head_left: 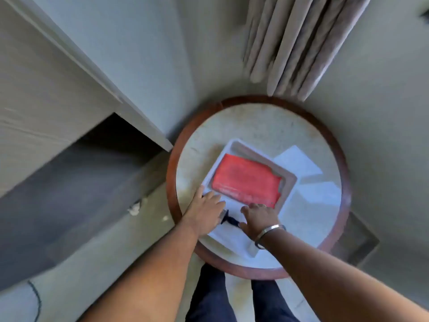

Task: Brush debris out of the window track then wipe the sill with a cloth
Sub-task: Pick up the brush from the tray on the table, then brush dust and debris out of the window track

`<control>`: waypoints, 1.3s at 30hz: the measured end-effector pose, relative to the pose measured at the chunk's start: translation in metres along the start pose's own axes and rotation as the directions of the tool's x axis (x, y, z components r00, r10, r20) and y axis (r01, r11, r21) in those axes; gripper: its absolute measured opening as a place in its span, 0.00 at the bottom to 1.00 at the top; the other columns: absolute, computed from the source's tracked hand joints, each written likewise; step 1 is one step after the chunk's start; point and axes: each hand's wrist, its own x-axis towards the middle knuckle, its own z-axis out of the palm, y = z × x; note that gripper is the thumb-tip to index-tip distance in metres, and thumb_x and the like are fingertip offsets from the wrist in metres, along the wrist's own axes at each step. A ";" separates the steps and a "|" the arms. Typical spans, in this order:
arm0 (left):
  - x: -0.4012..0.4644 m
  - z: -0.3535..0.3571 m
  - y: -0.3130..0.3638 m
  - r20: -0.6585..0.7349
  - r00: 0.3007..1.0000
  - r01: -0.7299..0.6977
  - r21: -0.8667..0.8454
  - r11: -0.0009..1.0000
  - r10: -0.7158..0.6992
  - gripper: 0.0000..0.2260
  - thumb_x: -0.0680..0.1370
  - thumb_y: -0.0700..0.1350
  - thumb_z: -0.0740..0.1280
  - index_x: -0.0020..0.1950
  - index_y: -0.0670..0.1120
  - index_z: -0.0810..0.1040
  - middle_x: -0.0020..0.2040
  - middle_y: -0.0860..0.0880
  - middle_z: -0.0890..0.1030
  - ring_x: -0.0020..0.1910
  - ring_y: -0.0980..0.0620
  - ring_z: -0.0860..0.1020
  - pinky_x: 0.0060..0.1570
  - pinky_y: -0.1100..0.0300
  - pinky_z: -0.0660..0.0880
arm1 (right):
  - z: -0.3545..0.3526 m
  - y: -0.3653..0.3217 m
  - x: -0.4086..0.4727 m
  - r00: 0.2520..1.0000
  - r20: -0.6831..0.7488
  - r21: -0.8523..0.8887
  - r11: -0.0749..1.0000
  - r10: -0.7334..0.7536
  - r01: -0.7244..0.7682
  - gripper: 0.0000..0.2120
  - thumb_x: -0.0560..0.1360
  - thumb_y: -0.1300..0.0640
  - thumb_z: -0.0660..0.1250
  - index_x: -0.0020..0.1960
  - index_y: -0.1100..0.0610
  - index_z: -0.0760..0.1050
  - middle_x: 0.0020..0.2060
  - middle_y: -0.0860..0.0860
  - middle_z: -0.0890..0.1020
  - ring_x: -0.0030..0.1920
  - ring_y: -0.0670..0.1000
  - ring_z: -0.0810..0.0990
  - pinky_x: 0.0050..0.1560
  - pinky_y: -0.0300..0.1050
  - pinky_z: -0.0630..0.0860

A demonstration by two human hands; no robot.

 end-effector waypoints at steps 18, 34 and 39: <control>0.013 -0.095 0.011 -0.185 0.939 -0.311 -0.094 0.946 0.290 0.18 0.72 0.51 0.70 0.57 0.45 0.73 0.54 0.47 0.75 0.52 0.45 0.76 0.49 0.50 0.76 | -0.054 0.028 -0.039 0.959 -0.064 0.610 0.771 0.275 -0.180 0.09 0.67 0.53 0.74 0.44 0.52 0.77 0.40 0.52 0.82 0.43 0.56 0.81 0.36 0.43 0.69; 0.067 -0.401 0.325 -0.653 0.558 -0.666 0.016 0.746 0.512 0.31 0.72 0.56 0.70 0.72 0.43 0.72 0.62 0.45 0.78 0.61 0.45 0.76 0.64 0.53 0.72 | -0.196 0.307 -0.353 0.402 -0.289 0.831 0.019 0.869 0.557 0.05 0.72 0.64 0.72 0.39 0.57 0.81 0.29 0.53 0.81 0.27 0.48 0.77 0.25 0.37 0.72; 0.100 -0.442 0.449 -0.658 0.532 -0.687 0.031 0.726 0.532 0.34 0.73 0.54 0.71 0.76 0.43 0.68 0.61 0.45 0.75 0.60 0.45 0.74 0.63 0.54 0.73 | -0.181 0.395 -0.392 0.323 -0.314 0.800 0.065 0.893 0.597 0.02 0.74 0.62 0.71 0.45 0.56 0.81 0.32 0.52 0.85 0.33 0.50 0.85 0.32 0.40 0.81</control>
